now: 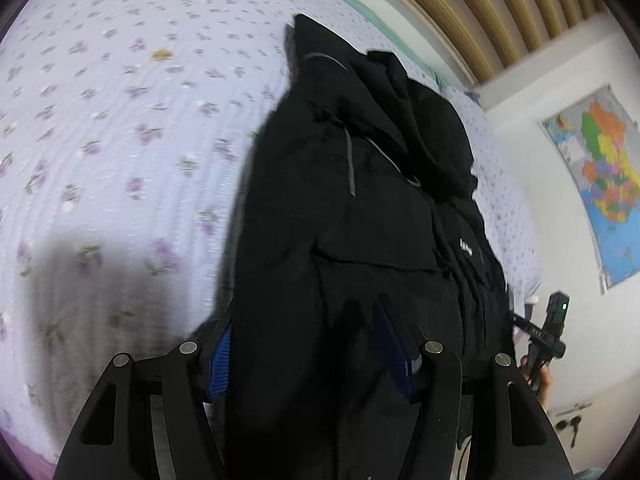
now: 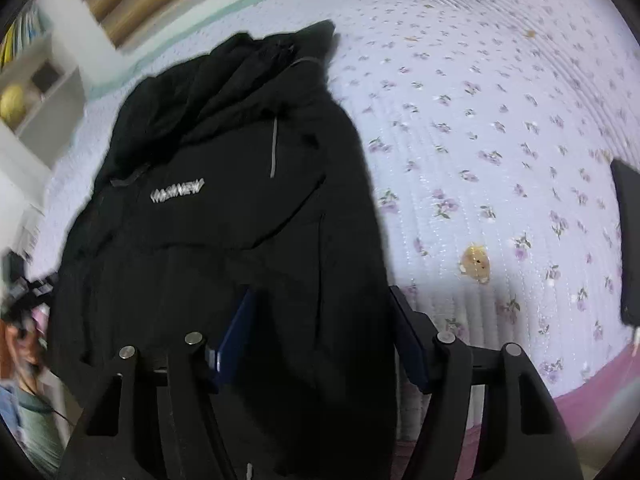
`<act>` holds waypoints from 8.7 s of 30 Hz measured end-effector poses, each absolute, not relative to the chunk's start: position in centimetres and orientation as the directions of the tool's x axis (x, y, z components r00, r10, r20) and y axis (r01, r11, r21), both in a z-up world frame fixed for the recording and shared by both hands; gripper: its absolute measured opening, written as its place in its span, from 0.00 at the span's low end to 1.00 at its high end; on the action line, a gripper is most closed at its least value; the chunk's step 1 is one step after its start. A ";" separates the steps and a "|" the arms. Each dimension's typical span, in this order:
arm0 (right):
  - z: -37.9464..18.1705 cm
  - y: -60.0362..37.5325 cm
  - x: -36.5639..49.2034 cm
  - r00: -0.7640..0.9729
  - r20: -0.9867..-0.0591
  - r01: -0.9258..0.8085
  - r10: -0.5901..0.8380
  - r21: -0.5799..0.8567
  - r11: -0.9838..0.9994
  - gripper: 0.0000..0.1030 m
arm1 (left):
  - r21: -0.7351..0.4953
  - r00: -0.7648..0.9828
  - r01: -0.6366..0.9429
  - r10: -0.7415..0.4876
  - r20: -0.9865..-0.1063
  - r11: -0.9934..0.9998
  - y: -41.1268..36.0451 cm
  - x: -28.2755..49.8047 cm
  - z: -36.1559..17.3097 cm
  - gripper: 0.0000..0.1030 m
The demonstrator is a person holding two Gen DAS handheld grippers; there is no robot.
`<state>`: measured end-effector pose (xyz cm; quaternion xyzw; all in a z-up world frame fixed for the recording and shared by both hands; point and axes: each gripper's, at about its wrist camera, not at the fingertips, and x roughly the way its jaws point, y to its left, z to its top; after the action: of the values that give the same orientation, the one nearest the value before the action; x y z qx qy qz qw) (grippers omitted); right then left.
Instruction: Fold large clothes
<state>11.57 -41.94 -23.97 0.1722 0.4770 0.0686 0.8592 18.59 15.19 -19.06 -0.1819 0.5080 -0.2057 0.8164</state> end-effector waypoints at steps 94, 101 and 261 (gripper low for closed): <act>-18.1 -48.3 35.4 0.729 -0.626 -0.071 0.278 0.335 0.939 0.77 | -0.319 0.681 0.184 -0.354 -0.641 0.930 12.2 42.9 -12.2 0.59; -19.6 -49.6 42.6 0.702 -0.619 -0.118 0.353 0.387 0.914 0.78 | -0.308 0.657 0.250 -0.395 -0.642 0.918 10.0 46.7 -12.0 0.59; -23.0 -48.8 38.2 0.578 -0.696 0.057 0.426 0.555 0.830 0.99 | -0.525 0.489 -0.007 -0.455 -0.744 0.851 9.6 50.6 -19.4 0.76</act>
<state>38.18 -48.76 -23.02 0.2707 0.4461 0.1093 0.8460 50.65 9.60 -19.36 -0.2373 0.4870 -0.1352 0.8296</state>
